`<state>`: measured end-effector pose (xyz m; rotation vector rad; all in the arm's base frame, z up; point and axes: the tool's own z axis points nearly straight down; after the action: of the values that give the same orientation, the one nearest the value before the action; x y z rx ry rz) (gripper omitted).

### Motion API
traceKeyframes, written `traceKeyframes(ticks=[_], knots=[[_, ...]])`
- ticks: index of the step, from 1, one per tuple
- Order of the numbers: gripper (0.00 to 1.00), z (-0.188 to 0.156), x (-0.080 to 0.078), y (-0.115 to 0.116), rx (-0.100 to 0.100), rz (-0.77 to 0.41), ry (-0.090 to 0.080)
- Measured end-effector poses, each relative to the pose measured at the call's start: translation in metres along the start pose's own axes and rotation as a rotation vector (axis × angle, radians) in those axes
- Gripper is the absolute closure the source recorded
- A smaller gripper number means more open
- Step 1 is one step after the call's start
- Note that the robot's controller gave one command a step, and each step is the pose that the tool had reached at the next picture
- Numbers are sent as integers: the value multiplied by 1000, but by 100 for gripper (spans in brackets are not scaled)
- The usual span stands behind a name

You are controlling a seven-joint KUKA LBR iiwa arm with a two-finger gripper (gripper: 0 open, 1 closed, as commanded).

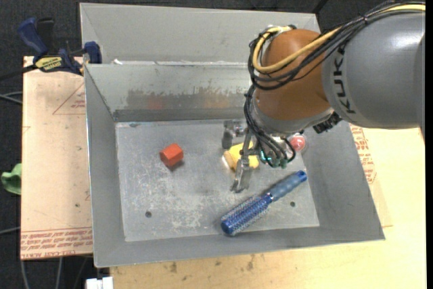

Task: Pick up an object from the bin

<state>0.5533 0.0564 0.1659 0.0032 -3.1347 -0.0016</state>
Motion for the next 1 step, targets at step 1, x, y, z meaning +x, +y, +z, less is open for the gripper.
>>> traceKeyframes(ticks=[1], knots=[[0, 5, -16, 92, -1, -300, -10]])
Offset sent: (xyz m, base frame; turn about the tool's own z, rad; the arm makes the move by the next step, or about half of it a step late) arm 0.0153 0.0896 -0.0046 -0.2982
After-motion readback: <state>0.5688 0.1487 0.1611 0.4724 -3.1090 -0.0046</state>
